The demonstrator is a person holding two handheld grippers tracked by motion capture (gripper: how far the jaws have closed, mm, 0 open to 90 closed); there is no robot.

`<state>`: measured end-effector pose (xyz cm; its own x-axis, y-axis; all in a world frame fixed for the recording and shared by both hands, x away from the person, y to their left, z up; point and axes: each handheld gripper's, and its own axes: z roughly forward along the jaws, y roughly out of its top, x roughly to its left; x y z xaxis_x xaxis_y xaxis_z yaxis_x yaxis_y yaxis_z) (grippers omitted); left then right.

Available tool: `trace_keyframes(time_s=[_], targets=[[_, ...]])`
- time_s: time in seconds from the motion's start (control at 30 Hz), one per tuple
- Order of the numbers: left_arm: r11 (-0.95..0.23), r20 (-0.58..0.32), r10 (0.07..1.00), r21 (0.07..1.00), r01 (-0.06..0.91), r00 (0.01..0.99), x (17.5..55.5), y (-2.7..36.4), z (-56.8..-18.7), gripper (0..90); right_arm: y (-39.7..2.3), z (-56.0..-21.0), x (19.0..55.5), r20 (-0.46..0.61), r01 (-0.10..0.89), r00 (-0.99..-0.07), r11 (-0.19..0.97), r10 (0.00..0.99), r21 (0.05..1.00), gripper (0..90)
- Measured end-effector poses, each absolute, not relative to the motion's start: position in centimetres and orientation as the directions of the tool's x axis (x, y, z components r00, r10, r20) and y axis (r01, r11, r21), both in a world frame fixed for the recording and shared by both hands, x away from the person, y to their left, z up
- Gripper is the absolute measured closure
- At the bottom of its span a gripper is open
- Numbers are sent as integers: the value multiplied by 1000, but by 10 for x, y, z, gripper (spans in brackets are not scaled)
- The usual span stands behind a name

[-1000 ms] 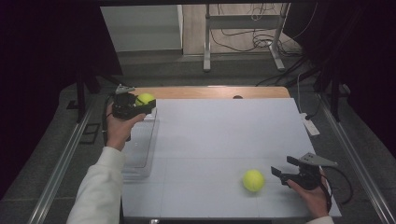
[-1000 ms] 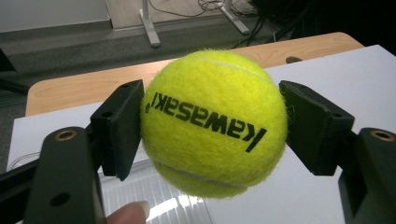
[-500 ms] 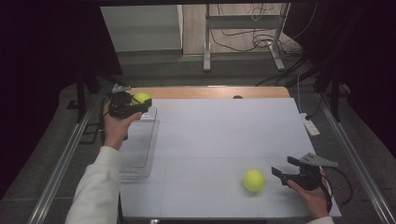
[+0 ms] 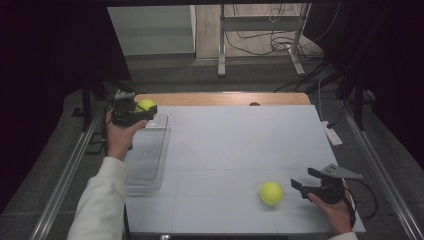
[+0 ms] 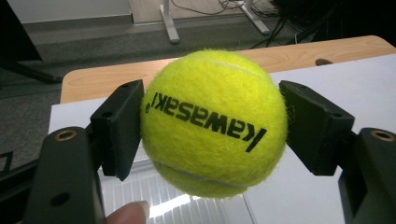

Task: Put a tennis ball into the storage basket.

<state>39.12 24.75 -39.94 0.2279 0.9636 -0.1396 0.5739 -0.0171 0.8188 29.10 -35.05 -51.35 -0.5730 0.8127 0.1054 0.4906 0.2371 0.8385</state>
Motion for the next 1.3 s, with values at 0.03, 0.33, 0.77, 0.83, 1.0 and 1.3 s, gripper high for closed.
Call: trace_keyframes(time_s=[0.03, 0.33, 0.77, 0.83, 1.0, 1.3], targets=[[-18, -138, 964, 819, 573, 227, 391, 249, -399, 270, -350, -514, 291, 106, 491, -573, 237, 813, 838, 141], [-5, -137, 971, 810, 586, 198, 392, 259, -402, 271, -350, -514, 291, 106, 492, -573, 238, 813, 838, 141], [-10, -125, 976, 790, 613, 177, 397, 265, -410, 270, -350, -514, 291, 101, 493, -573, 243, 813, 835, 141], [-5, -128, 977, 788, 616, 171, 397, 267, -412, 270, -350, -515, 291, 103, 492, -574, 241, 813, 836, 141], [-7, -124, 978, 781, 625, 166, 399, 268, -417, 270, -351, -515, 292, 103, 493, -574, 243, 812, 835, 141], [-2, -127, 980, 768, 641, 155, 401, 271, -426, 270, -350, -515, 292, 100, 493, -575, 246, 812, 834, 140]])
